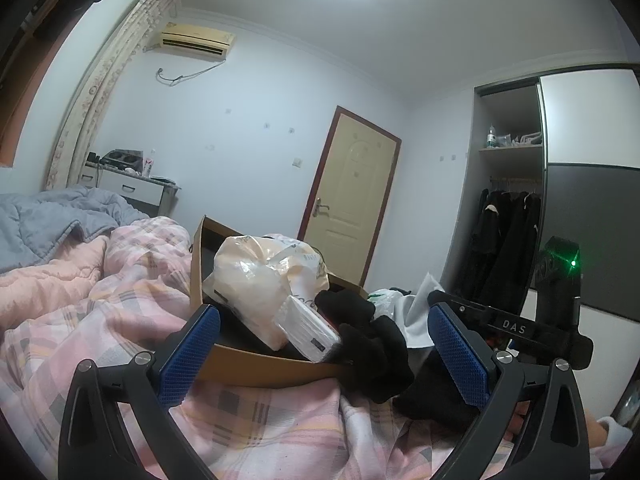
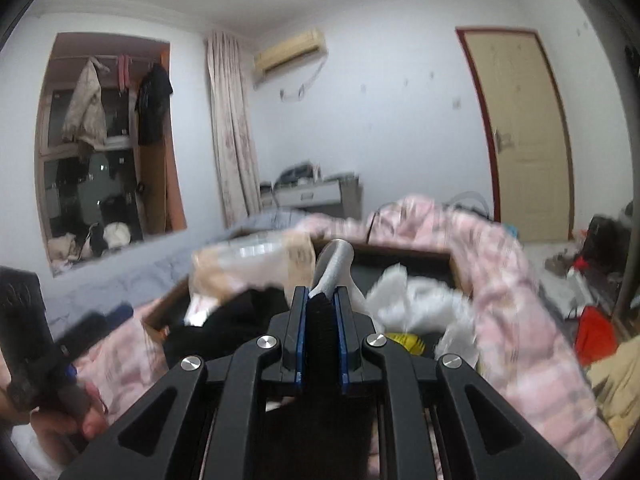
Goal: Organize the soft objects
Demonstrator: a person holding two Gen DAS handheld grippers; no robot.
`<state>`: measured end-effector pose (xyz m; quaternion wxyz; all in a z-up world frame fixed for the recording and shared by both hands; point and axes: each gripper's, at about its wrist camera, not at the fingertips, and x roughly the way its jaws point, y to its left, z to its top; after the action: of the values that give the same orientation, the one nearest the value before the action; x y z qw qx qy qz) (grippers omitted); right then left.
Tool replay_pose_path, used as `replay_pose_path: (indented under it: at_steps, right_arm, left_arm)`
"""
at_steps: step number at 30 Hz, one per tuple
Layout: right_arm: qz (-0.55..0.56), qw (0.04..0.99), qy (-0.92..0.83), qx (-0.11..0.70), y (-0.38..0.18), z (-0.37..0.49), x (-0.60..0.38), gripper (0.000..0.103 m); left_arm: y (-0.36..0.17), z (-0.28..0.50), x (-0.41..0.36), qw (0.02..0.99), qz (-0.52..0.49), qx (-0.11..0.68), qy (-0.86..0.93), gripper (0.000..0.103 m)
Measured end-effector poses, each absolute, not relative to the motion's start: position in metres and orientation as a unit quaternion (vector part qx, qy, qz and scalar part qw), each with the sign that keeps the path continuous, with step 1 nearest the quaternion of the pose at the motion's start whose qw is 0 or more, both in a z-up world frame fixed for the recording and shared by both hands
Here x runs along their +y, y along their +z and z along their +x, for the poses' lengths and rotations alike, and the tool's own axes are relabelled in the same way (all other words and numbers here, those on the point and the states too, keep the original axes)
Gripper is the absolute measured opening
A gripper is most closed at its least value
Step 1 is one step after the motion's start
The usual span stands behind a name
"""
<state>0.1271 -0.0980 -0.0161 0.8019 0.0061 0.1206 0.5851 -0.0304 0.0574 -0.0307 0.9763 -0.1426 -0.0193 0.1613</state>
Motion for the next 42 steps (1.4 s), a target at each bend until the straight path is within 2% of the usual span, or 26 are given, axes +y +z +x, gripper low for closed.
replay_pose_path:
  at_steps: [11,22,24,25,26,27,28,29,36,40,42]
  right_arm:
    - [-0.077,0.811,0.564,0.137,-0.022,0.116,-0.082,0.009]
    - [-0.115,0.804,0.557,0.175,-0.030,0.119,-0.077,0.011]
    - [-0.119,0.802,0.557,0.177,-0.030,0.118,-0.076,0.017]
    - [-0.122,0.801,0.558,0.179,-0.030,0.118,-0.076,0.025]
    - [-0.125,0.800,0.559,0.181,-0.031,0.117,-0.075,0.041]
    - [-0.129,0.798,0.559,0.183,-0.031,0.116,-0.074,0.049]
    - [-0.135,0.797,0.560,0.183,-0.032,0.114,-0.072,0.065]
    - [-0.141,0.799,0.556,0.181,-0.032,0.112,-0.071,0.070]
    - [-0.140,0.801,0.554,0.179,-0.030,0.113,-0.074,0.077]
    - [-0.123,0.806,0.557,0.158,-0.025,0.110,-0.082,0.091]
    - [-0.104,0.809,0.560,0.143,-0.021,0.110,-0.091,0.095]
  left_arm:
    - [-0.029,-0.029,0.055,0.977,-0.134,-0.016,0.163,0.103]
    - [-0.027,-0.018,0.039,0.976,-0.089,0.011,0.198,0.103]
    - [-0.026,-0.016,0.035,0.976,-0.079,0.014,0.202,0.103]
    - [-0.026,-0.016,0.034,0.976,-0.076,0.014,0.202,0.103]
    - [-0.026,-0.016,0.033,0.977,-0.072,0.013,0.201,0.103]
    - [-0.026,-0.015,0.032,0.977,-0.069,0.014,0.201,0.103]
    - [-0.026,-0.015,0.031,0.977,-0.068,0.014,0.200,0.103]
    - [-0.026,-0.014,0.030,0.978,-0.066,0.015,0.199,0.103]
    - [-0.026,-0.014,0.033,0.978,-0.071,0.016,0.196,0.103]
    - [-0.027,-0.015,0.035,0.978,-0.073,0.016,0.195,0.103]
    - [-0.027,-0.014,0.036,0.978,-0.074,0.017,0.194,0.103]
